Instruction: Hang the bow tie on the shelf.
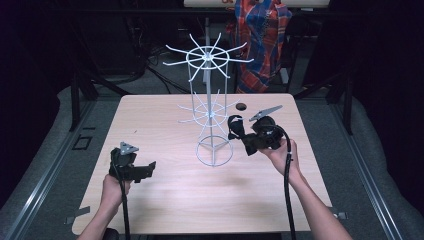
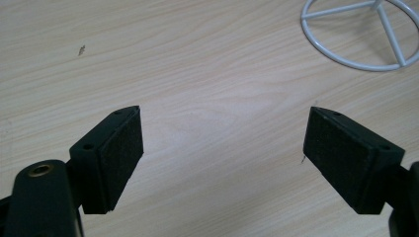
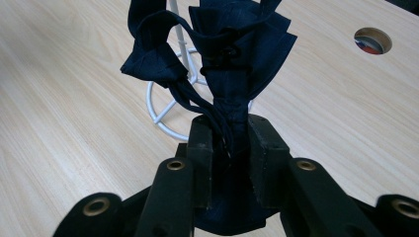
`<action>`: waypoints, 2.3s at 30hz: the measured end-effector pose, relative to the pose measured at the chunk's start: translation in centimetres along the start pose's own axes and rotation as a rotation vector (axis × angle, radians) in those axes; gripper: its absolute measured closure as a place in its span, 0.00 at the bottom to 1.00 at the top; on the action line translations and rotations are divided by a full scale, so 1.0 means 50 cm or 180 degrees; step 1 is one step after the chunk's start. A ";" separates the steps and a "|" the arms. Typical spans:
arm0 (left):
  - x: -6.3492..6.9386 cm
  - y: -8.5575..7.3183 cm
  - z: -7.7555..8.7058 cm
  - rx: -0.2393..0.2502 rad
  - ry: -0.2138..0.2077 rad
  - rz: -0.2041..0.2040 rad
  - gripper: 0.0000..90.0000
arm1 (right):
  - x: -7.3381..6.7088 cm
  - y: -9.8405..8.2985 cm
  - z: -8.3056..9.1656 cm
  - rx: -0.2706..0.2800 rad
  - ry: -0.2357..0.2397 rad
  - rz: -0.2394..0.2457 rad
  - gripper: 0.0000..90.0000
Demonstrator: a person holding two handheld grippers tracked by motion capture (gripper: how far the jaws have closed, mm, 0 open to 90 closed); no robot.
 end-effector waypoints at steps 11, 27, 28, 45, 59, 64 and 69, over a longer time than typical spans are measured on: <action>-0.003 -0.002 0.000 -0.0005 0.0021 0.0003 0.18 | -0.002 0.004 -0.002 0.0037 0.0084 -0.0016 0.82; -0.014 -0.014 0.013 -0.0006 0.0081 0.0077 0.18 | -0.005 0.004 -0.030 -0.0011 0.0119 -0.0010 0.79; -0.014 -0.015 0.014 0.0000 0.0076 0.0076 0.18 | -0.005 0.003 -0.032 -0.0017 0.0116 -0.0006 0.79; -0.017 -0.020 0.020 0.0003 0.0081 0.0080 0.18 | -0.010 -0.007 -0.066 -0.0068 0.0074 -0.0057 0.66; -0.016 -0.019 0.022 0.0022 0.0054 0.0080 0.18 | -0.002 -0.024 -0.054 -0.0068 0.0096 -0.0033 0.42; -0.015 -0.018 0.021 0.0026 0.0052 0.0092 0.18 | 0.007 -0.054 -0.032 -0.0193 0.0092 0.0076 0.34; -0.012 -0.016 0.021 0.0031 0.0049 0.0065 0.18 | 0.014 -0.070 -0.015 -0.0259 0.0069 0.0086 0.31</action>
Point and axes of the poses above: each handheld gripper's, and its own axes: z roughly backward along the jaws, y roughly out of its top, x roughly to its right, the point moved 7 cm from there along -z, roughly forward along the jaws, and after that the axes turned 6 degrees about -y, right-handed, at the moved point
